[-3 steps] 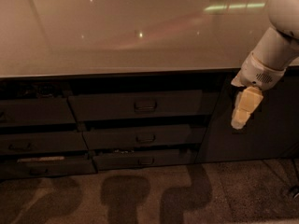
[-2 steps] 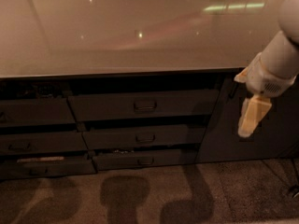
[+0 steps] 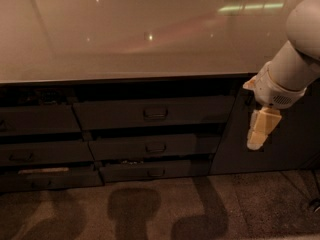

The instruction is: Open top drawer

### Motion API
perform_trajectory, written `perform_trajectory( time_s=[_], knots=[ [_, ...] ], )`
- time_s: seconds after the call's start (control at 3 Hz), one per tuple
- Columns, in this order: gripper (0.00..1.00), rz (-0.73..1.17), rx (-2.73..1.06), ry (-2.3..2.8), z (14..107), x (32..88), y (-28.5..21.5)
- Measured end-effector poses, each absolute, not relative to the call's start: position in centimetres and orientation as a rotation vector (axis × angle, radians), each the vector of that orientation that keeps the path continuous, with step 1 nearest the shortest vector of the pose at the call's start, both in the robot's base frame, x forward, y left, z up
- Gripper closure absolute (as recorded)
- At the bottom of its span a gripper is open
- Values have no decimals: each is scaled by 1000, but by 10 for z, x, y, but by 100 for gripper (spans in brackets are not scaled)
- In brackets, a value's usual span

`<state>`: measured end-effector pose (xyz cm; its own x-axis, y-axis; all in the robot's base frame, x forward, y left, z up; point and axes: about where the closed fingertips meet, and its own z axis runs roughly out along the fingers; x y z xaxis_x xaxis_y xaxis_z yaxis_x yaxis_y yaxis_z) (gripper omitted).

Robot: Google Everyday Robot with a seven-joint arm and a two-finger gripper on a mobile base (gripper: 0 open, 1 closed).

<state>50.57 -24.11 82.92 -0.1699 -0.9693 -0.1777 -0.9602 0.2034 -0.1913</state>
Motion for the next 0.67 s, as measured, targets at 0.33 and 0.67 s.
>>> perform_trajectory(
  time_s=[0.33, 0.67],
  knots=[
    [0, -67, -2127, 2102, 796, 518, -135],
    [0, -83, -2249, 2052, 780, 517, -94]
  ],
)
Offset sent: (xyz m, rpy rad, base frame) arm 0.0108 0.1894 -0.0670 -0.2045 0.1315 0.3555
